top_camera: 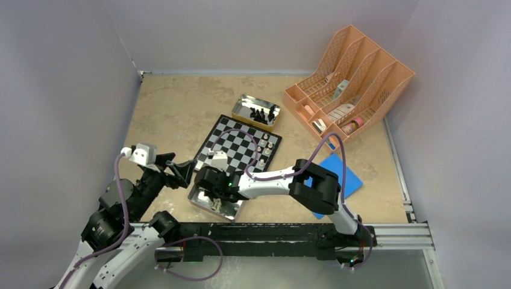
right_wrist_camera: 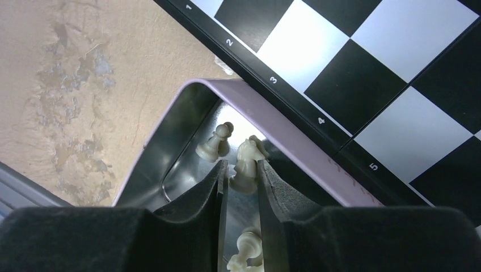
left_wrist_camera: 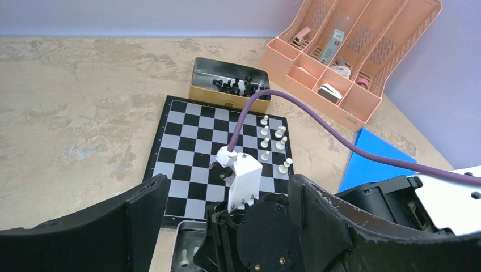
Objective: Set up the chess pieces on the board
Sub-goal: Pick up the chess piece from the storage box.
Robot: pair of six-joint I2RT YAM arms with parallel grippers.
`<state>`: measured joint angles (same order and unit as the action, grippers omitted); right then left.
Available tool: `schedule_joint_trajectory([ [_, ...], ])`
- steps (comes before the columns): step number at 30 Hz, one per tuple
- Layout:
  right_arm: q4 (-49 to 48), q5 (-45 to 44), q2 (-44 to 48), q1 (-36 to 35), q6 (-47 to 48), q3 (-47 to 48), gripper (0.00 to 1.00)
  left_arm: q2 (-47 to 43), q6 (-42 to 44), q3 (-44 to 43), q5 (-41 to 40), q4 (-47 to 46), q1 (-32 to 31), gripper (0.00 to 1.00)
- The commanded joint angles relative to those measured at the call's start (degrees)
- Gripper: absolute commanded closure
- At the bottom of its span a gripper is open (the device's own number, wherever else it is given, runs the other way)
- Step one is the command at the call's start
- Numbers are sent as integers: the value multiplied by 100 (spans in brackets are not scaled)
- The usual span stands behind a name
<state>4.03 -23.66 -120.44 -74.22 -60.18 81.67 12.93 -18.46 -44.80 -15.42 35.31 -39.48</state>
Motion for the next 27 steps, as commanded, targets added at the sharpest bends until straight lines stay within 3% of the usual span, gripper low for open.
schedule_joint_trajectory([
  [1,502,-574,-95,-146,36,323,74,-102,-35,-62,31,-164,13,24],
  [7,552,-853,-1,-228,298,125,84,-91,-31,-52,39,-174,18,24],
  [17,141,-576,90,-389,1047,-92,69,-115,-61,-64,39,-147,19,24],
  [23,233,-598,39,-410,1050,-91,76,-120,-66,-59,30,-147,20,24],
  [27,379,-703,32,-418,1057,-47,72,-98,-70,-63,29,-147,18,24],
])
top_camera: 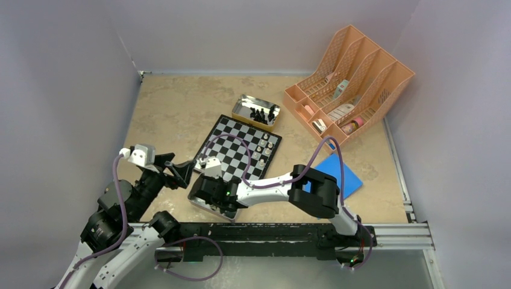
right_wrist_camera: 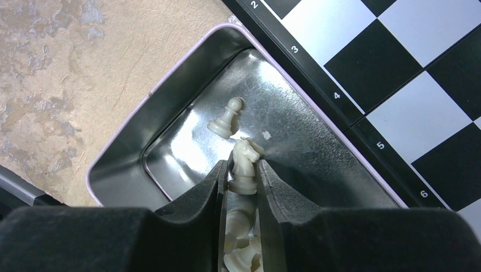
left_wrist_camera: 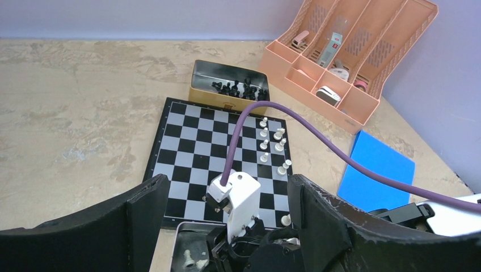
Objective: Set up the chess pieces on the board
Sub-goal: Pick up the chess piece from the storage box.
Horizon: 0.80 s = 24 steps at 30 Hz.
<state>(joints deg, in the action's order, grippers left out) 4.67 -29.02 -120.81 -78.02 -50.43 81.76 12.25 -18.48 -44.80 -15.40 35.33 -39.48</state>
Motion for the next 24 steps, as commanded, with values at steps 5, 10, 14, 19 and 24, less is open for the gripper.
schedule_joint_trajectory([
  [5,510,-322,12,-38,130,-6,72,-42,-68,-60,28,-150,12,24],
  [10,607,-305,66,-34,284,-50,82,-35,-64,-49,19,-165,20,24],
  [14,444,-389,320,-8,478,-254,84,-30,-143,-47,-63,-115,15,24],
  [19,-292,-351,695,32,951,-888,87,-17,-455,-28,-54,-102,15,24],
  [24,-960,-499,1204,63,1424,-1510,86,86,-1037,-95,205,200,15,28],
])
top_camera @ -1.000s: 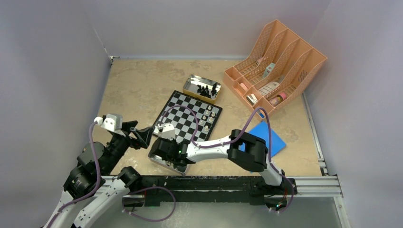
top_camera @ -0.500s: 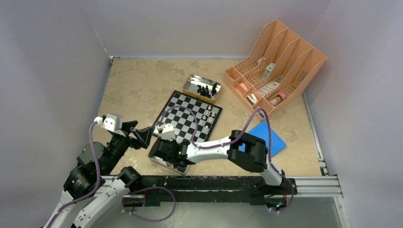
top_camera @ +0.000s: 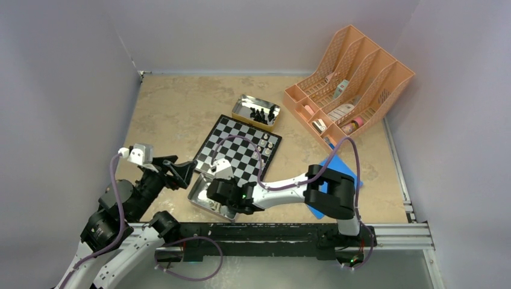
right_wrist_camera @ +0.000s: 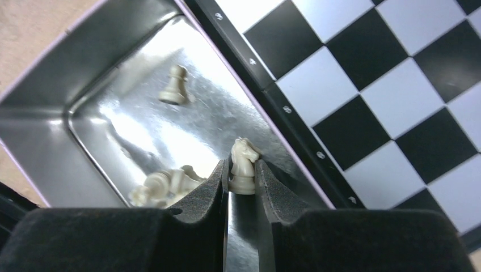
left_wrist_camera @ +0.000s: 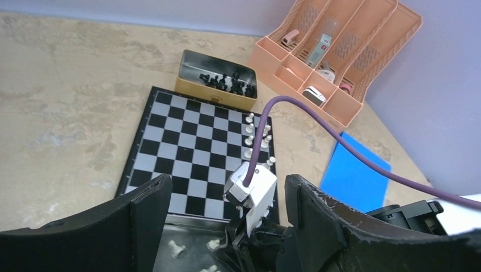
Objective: Set up the chess pieces on the board
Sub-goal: Pick up the chess piece from the storage box.
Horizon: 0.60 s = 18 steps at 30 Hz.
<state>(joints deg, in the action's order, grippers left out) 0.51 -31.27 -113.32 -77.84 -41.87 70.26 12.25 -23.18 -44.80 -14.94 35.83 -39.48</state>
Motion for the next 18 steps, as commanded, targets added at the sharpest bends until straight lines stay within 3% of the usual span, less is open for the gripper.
schedule_joint_trajectory([
  [1,-676,-305,564,42,639,-474,86,106,-690,-128,159,224,19,29],
  [7,-1709,-185,1401,41,1238,-1342,86,362,-1693,-135,359,596,15,34],
  [12,-2953,-95,2186,41,1921,-2402,86,1083,-2147,45,725,753,19,41],
  [18,-4311,399,3282,41,2845,-3377,84,1939,-2531,38,1762,333,15,52],
])
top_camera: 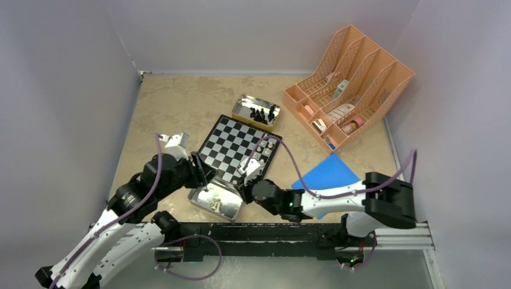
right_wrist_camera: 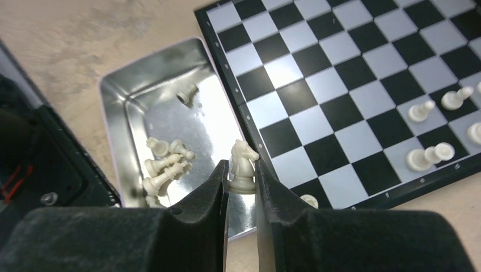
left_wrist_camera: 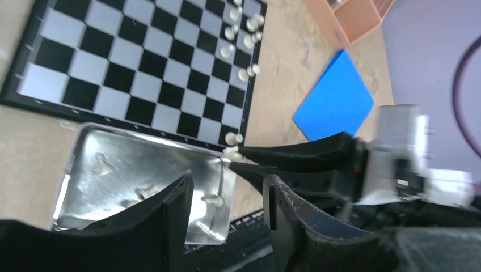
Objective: Set up the chess pieces on the board
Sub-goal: Pick up the chess piece from the storage box.
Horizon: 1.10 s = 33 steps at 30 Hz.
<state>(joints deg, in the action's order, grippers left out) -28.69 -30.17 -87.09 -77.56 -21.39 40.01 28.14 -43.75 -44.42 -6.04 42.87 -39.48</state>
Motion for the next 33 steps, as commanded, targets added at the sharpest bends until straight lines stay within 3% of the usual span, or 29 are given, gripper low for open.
schedule_joint_trajectory([
  [1,-1520,342,813,13,883,-459,84,481,-527,-15,1023,-458,17,54],
  [7,-2169,572,1691,13,1278,-1056,85,1415,-423,-245,1965,-879,17,55],
  [12,-2447,712,2265,13,1464,-1347,85,1640,-503,-216,2559,-1468,17,54],
  [27,-2534,865,2727,13,1533,-1547,85,1789,-532,-159,3144,-2481,18,50],
  [33,-2547,872,2792,11,1531,-1553,85,1852,-508,-86,3281,-2659,20,61],
])
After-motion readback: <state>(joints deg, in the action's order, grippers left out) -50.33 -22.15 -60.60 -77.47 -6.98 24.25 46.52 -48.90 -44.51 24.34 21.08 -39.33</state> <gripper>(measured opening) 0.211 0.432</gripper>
